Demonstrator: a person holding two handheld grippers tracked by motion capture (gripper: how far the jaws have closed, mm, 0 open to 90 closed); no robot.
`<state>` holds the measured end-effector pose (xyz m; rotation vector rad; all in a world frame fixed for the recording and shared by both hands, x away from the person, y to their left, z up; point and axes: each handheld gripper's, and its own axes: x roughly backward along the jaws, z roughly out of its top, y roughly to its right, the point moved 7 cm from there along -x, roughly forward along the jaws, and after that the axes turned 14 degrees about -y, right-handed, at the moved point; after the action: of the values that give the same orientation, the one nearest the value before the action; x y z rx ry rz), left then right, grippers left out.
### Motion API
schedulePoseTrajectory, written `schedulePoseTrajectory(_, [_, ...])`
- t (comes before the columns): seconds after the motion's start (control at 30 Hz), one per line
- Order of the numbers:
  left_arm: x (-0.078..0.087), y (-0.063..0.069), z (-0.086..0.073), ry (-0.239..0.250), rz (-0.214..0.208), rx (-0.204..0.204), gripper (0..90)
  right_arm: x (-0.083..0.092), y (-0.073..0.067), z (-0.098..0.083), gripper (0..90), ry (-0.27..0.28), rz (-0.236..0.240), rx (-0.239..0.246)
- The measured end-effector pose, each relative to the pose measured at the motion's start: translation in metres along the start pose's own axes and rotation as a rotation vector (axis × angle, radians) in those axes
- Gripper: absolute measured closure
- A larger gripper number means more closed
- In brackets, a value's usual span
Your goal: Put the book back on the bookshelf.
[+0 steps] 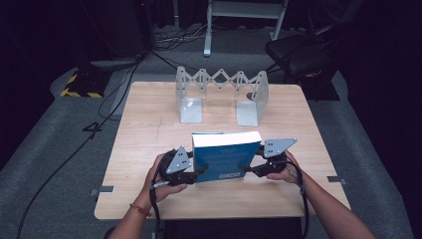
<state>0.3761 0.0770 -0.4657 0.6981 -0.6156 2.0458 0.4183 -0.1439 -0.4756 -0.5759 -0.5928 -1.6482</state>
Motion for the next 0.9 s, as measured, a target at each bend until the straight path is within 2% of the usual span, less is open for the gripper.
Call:
schedulePoseTrajectory(0.1, [-0.001,0.0,0.0,-0.004,0.019,-0.008,43.5,0.001,0.0,0.0,52.2,0.012,0.017,-0.012])
schedulePoseTrajectory(0.23, [-0.008,-0.002,0.006,-0.013,0.028,0.008,38.6,0.007,-0.008,-0.002,59.3,0.009,0.02,0.015])
schedulePoseTrajectory(0.3, [-0.011,-0.002,0.01,-0.017,0.017,0.007,36.5,0.011,-0.014,-0.004,60.6,-0.004,-0.014,0.036])
schedulePoseTrajectory(0.4, [-0.015,-0.003,0.014,-0.021,0.01,-0.004,36.5,0.015,-0.017,-0.006,60.8,-0.023,-0.052,0.027])
schedulePoseTrajectory(0.63, [-0.027,-0.005,0.025,-0.028,-0.037,-0.017,36.1,0.024,-0.015,-0.014,61.1,-0.033,-0.077,-0.01])
schedulePoseTrajectory(0.67, [-0.031,-0.004,0.03,-0.029,-0.054,-0.031,36.1,0.027,-0.015,-0.017,61.2,-0.034,-0.079,-0.016])
schedulePoseTrajectory(0.8, [-0.047,-0.001,0.047,-0.03,-0.09,-0.066,35.7,0.042,-0.015,-0.029,61.2,-0.051,-0.106,-0.033])
schedulePoseTrajectory(0.9, [-0.057,0.001,0.055,-0.017,-0.116,-0.066,35.1,0.054,-0.013,-0.041,61.3,-0.03,-0.118,-0.065])
